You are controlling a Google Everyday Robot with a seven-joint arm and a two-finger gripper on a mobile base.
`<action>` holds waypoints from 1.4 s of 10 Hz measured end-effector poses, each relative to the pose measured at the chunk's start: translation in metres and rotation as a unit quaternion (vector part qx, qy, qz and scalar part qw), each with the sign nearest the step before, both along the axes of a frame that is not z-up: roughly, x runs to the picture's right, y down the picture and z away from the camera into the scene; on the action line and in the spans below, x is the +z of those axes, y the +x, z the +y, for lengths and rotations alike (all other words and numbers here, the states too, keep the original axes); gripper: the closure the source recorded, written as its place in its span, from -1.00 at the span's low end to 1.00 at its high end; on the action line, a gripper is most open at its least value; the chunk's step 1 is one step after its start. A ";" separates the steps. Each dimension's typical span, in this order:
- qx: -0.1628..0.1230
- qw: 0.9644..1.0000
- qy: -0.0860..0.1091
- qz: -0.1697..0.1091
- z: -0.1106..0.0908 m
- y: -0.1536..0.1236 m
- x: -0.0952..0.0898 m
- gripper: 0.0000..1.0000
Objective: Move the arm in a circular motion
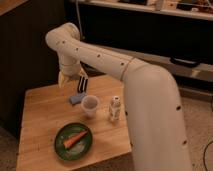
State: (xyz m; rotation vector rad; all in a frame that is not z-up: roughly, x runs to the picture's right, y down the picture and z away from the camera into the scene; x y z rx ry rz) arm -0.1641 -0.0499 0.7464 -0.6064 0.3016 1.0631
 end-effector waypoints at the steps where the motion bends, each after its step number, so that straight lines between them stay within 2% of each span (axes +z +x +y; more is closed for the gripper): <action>1: 0.008 1.000 -0.002 0.006 -0.005 0.004 0.008 -0.60; 5: 0.035 0.999 -0.010 0.027 0.003 0.040 0.013 -0.60; 10: 0.071 0.996 -0.020 0.052 0.021 0.090 0.012 -0.60; 12: 0.097 0.993 -0.027 0.069 0.030 0.116 0.014 -0.60; 14: 0.130 0.986 -0.036 0.094 0.049 0.163 0.013 -0.60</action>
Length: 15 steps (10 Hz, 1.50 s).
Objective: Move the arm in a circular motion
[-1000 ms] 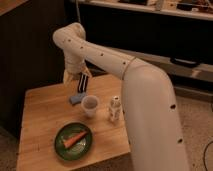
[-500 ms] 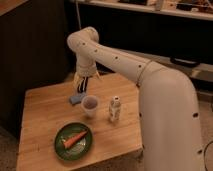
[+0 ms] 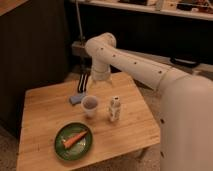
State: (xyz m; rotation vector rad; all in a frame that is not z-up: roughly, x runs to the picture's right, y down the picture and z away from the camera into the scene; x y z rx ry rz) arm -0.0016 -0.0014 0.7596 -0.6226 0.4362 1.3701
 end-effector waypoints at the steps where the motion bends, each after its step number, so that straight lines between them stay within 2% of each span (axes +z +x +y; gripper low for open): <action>1: 0.012 1.000 -0.003 0.010 0.007 0.020 -0.001 -0.60; 2: 0.032 0.999 -0.010 0.027 0.020 0.052 -0.004 -0.60; 3: 0.043 0.998 -0.014 0.038 0.028 0.072 -0.006 -0.60; 5: 0.075 0.995 -0.021 0.066 0.046 0.122 -0.012 -0.60; 7: 0.111 0.990 -0.024 0.088 0.065 0.168 -0.022 -0.60; 9: 0.151 0.982 -0.025 0.108 0.087 0.217 -0.037 -0.60; 12: 0.190 0.974 -0.029 0.118 0.122 0.279 -0.061 -0.60; 13: 0.197 0.973 -0.030 0.117 0.138 0.297 -0.073 -0.60; 14: 0.195 0.973 -0.032 0.116 0.156 0.309 -0.088 -0.60; 15: 0.182 0.977 -0.031 0.108 0.173 0.312 -0.107 -0.60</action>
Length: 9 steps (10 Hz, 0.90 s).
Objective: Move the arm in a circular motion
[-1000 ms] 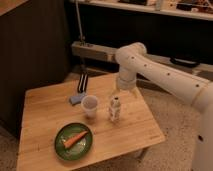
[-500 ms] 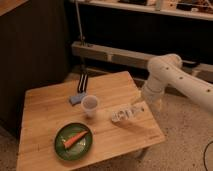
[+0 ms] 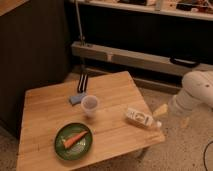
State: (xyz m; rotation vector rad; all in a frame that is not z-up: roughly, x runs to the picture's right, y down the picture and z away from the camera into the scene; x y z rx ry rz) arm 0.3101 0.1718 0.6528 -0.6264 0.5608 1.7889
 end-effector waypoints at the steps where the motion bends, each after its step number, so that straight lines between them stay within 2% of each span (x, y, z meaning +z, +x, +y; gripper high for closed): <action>1: -0.016 1.000 0.000 -0.007 0.014 0.000 -0.016 -0.60; 2: -0.030 0.999 0.000 -0.013 0.020 -0.003 -0.026 -0.60; 3: -0.058 0.998 0.003 -0.024 0.028 -0.016 -0.042 -0.60; 5: -0.092 0.995 0.006 -0.038 0.031 -0.042 -0.059 -0.60; 6: -0.116 0.992 0.008 -0.054 0.030 -0.068 -0.068 -0.60; 9: -0.162 0.982 0.014 -0.097 0.023 -0.149 -0.083 -0.60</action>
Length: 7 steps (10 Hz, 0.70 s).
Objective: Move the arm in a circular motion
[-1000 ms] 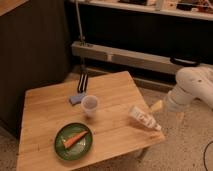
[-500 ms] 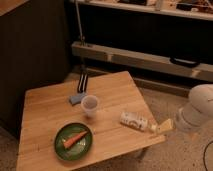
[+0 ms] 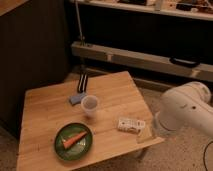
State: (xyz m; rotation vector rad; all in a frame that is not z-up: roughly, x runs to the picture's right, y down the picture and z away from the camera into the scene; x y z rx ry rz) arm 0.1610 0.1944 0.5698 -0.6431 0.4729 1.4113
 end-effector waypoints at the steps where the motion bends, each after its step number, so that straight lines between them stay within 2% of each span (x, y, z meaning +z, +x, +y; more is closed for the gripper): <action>1: -0.020 1.000 0.003 -0.021 -0.006 -0.036 -0.006 -0.60; 3: -0.045 0.997 0.006 -0.054 -0.016 -0.087 -0.011 -0.60; 4: -0.065 0.995 0.007 -0.076 -0.024 -0.120 -0.015 -0.60; 6: -0.089 0.990 0.010 -0.108 -0.038 -0.166 -0.020 -0.60; 7: -0.101 0.986 0.012 -0.131 -0.050 -0.194 -0.020 -0.60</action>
